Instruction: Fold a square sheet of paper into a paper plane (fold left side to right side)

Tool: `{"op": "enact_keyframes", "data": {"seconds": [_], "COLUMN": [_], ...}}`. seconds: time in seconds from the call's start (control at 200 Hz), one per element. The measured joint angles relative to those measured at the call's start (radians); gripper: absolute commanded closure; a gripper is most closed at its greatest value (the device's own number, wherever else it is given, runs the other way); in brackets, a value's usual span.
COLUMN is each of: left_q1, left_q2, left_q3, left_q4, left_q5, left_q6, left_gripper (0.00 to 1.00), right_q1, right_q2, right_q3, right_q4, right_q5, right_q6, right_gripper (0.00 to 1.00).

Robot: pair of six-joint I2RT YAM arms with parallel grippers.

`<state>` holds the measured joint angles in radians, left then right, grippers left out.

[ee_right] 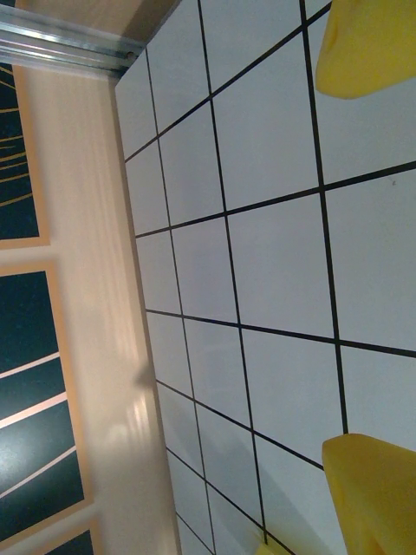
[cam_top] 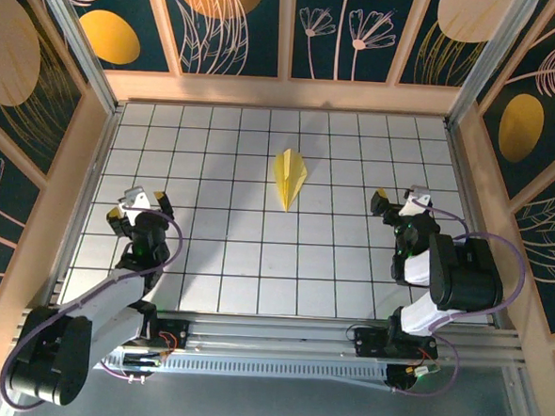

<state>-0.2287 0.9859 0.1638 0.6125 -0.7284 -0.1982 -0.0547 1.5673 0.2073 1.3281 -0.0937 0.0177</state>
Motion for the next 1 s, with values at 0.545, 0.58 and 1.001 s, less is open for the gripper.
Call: {"op": "enact_keyframes", "data": {"seconds": [0.545, 0.58, 1.001], "left_q1": [0.035, 0.044, 0.108], "left_q2": [0.322, 0.334, 0.509], "left_q3": [-0.018, -0.018, -0.04], "left_q4": [0.496, 0.521, 0.8], "left_q5": [0.195, 0.209, 0.32], "left_q6": [0.162, 0.169, 0.171], "left_gripper": [0.01, 0.01, 0.01], "right_q1": [0.0, 0.0, 0.0], "right_q2": [0.0, 0.0, 0.0], "right_q3": [0.0, 0.0, 0.0], "right_q4": [0.0, 0.0, 0.0], "right_q5": [0.007, 0.007, 0.007], "right_q6": [0.0, 0.0, 0.0], "right_gripper": [0.01, 0.01, 0.01]}}
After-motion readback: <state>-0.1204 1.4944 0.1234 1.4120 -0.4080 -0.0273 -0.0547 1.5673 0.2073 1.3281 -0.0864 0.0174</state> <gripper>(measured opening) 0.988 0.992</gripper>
